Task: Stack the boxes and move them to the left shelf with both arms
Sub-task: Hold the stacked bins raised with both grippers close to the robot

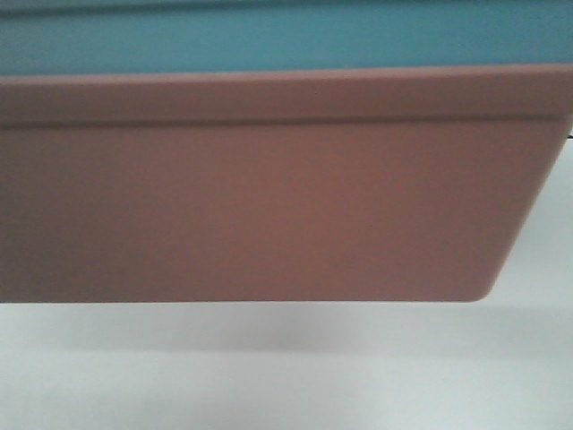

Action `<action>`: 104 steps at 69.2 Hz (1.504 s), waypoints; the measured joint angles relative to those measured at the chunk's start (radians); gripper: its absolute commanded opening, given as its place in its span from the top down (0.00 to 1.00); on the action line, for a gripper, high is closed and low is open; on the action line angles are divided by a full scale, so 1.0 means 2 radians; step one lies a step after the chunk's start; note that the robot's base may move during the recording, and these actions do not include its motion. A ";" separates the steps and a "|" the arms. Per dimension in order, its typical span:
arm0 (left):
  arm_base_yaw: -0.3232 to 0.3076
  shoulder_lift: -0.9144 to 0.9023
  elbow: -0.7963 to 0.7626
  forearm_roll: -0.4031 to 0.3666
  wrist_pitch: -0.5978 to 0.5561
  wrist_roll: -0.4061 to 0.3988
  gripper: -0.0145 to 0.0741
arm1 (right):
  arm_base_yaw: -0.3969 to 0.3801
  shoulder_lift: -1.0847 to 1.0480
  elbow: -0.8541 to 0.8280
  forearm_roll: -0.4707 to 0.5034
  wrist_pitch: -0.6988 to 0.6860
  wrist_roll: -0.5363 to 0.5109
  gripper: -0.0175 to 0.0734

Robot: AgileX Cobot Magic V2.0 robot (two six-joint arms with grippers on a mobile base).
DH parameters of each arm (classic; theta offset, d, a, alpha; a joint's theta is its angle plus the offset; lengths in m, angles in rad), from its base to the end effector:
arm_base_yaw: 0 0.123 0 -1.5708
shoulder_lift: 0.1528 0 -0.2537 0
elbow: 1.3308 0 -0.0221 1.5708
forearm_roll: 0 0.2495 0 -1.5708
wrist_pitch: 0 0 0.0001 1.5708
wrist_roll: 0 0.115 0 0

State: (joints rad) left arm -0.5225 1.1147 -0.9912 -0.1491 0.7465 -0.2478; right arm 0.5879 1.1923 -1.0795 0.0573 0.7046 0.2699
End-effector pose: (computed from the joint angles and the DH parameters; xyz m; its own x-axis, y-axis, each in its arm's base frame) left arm 0.2159 -0.1377 0.2978 -0.7649 0.0386 -0.6430 0.3107 0.8965 -0.3158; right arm 0.2296 0.1582 0.3093 -0.7055 -0.0998 -0.7016 -0.3780 0.8904 0.2535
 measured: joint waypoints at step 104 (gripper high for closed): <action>0.000 0.000 0.000 -0.003 0.001 0.000 0.84 | 0.000 -0.001 0.000 0.000 0.002 0.000 0.75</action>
State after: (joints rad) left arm -0.5225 1.1147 -0.9912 -0.1550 0.7489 -0.2478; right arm 0.5879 1.1904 -1.0795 0.0573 0.7083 0.2699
